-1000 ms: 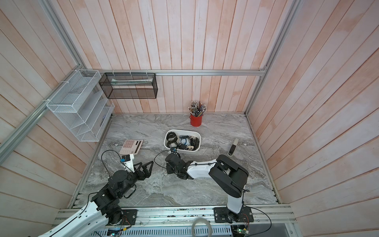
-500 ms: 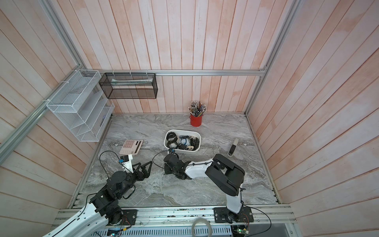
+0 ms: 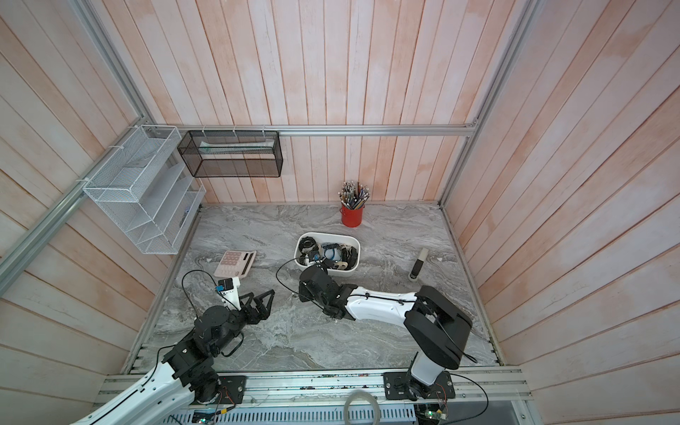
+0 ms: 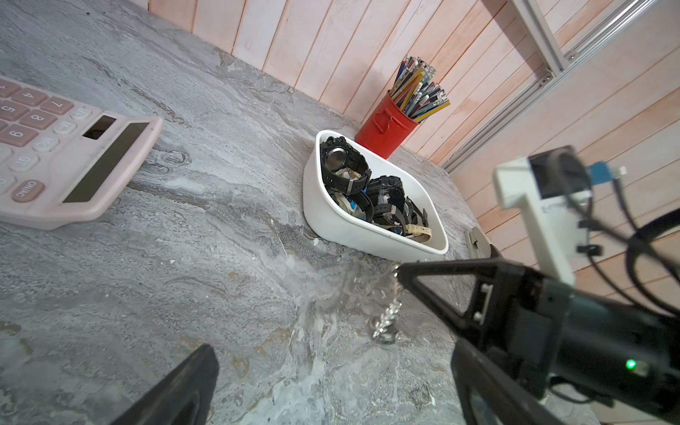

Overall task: Put the watch into the storage box
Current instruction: Pick up the watch at the center of the board, then place the watch in the storage box.

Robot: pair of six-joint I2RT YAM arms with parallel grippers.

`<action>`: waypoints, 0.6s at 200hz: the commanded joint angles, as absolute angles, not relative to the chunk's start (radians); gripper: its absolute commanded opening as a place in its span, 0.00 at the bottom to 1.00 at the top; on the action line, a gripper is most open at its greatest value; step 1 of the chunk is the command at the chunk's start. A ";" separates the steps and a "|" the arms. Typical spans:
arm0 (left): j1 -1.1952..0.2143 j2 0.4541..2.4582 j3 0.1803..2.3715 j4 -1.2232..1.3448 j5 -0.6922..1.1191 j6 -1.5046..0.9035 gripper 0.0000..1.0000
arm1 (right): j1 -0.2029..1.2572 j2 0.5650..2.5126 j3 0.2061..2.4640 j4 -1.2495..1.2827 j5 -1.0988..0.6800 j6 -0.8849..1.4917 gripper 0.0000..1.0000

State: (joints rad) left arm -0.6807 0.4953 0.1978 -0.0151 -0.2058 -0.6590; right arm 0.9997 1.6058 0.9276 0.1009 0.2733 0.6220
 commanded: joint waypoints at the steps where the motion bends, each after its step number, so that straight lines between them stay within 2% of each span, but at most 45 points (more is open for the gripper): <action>1: -0.676 0.502 0.207 -0.005 -0.186 -0.652 1.00 | 0.965 1.532 0.920 0.058 0.351 0.550 0.00; 56: -0.676 0.515 0.207 0.004 -0.178 -0.653 1.00 | 0.860 1.405 0.929 0.065 0.346 0.442 0.00; 120: -0.675 0.542 0.212 0.018 -0.166 -0.657 1.00 | 0.740 1.437 0.958 0.092 0.288 0.375 0.00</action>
